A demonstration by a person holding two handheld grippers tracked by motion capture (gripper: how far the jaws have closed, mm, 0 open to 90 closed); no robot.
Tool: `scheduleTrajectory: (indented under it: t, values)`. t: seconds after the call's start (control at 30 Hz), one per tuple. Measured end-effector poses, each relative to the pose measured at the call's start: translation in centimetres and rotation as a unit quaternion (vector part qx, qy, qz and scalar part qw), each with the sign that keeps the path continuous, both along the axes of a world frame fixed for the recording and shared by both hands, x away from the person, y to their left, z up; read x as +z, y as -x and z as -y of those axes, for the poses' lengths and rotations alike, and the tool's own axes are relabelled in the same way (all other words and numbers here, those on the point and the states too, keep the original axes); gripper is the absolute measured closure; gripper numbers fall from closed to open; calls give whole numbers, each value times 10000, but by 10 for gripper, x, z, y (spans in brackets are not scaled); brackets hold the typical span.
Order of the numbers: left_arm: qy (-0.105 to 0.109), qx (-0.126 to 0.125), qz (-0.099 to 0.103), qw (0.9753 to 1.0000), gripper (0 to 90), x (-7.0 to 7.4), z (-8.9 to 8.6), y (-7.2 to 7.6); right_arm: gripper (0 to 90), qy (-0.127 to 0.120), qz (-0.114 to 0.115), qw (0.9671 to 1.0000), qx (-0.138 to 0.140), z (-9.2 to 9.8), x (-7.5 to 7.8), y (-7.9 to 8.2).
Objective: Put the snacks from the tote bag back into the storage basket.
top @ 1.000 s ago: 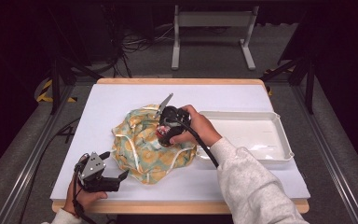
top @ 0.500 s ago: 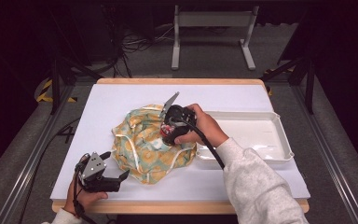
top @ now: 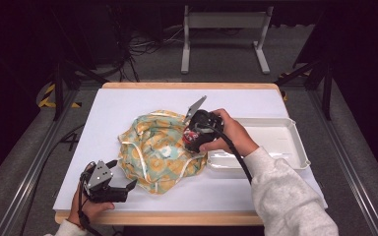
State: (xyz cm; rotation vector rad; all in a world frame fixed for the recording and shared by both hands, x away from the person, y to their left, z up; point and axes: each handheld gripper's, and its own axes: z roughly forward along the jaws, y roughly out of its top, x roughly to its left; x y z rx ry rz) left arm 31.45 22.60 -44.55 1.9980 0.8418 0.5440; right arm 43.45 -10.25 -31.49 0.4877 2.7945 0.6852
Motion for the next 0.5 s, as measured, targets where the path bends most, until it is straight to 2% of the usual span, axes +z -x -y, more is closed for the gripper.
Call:
scheduleTrajectory:
  t: [0.07,0.17,0.23,0.3,0.5]
  values:
    - [13,-16,11,10000,56,1,1,1,256,7,73,9998,-183,21,7,1]
    - [40,-26,39,10000,56,1,0,1,256,62,149,9996,-237,32,9,3]
    - [41,-6,30,10000,56,1,-1,1,256,68,96,9992,-373,52,10,4]
    - [81,-11,37,10000,56,1,-2,1,256,92,101,9991,-412,56,10,4]
    - [61,34,27,10000,54,0,-2,0,256,296,89,9969,-728,90,2,2]
